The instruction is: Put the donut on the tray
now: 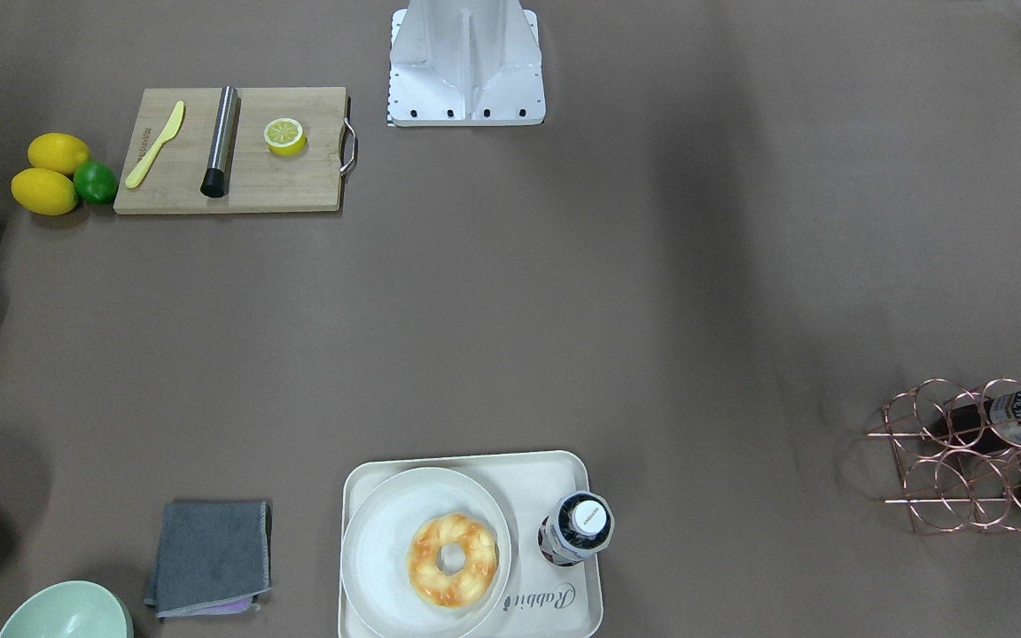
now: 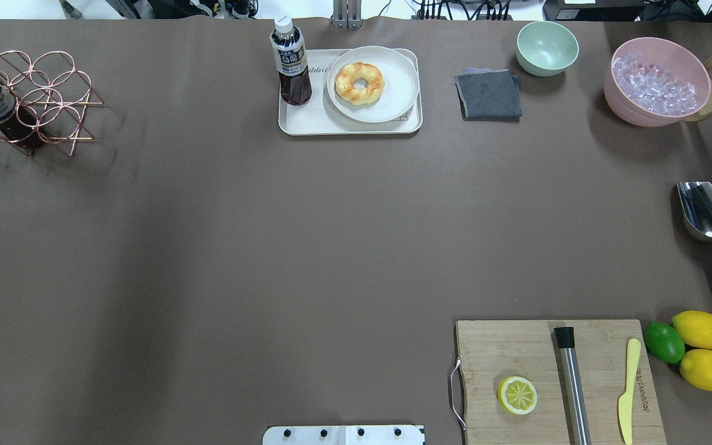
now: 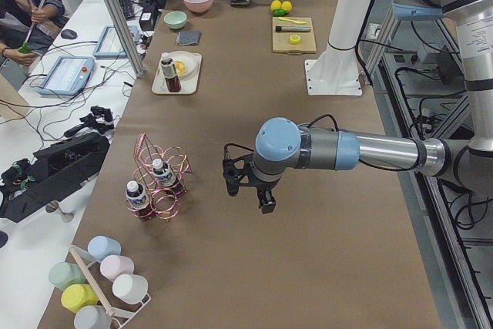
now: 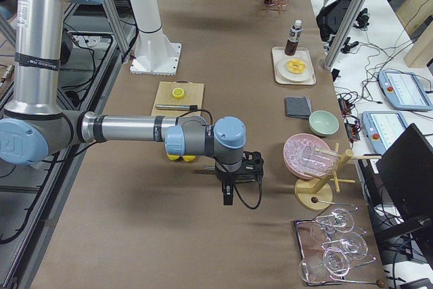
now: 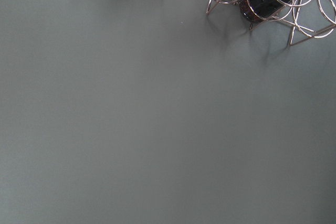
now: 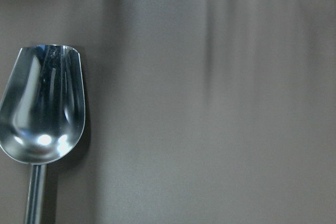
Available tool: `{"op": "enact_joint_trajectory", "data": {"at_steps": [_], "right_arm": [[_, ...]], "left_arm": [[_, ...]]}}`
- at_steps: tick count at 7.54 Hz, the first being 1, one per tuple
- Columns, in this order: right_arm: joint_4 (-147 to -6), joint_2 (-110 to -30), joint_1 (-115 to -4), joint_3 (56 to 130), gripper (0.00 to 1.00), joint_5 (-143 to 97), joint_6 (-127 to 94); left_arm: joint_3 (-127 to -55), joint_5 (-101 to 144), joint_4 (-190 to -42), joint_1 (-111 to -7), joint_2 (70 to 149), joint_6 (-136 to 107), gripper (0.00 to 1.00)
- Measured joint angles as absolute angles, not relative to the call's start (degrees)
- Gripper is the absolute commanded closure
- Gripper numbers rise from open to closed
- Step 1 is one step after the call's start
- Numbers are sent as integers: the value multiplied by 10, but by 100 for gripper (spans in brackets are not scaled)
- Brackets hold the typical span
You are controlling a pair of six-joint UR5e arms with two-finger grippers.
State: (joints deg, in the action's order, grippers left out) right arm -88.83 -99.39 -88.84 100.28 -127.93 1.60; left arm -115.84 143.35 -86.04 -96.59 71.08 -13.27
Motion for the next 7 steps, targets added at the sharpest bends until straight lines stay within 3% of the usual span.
{"op": "enact_joint_trajectory", "data": {"at_steps": [7], "right_arm": [[-888,-1017,-893,1017,0,-1287,18]], "left_arm": [[-1158,1433,-860,-966,707,-133,1]]}}
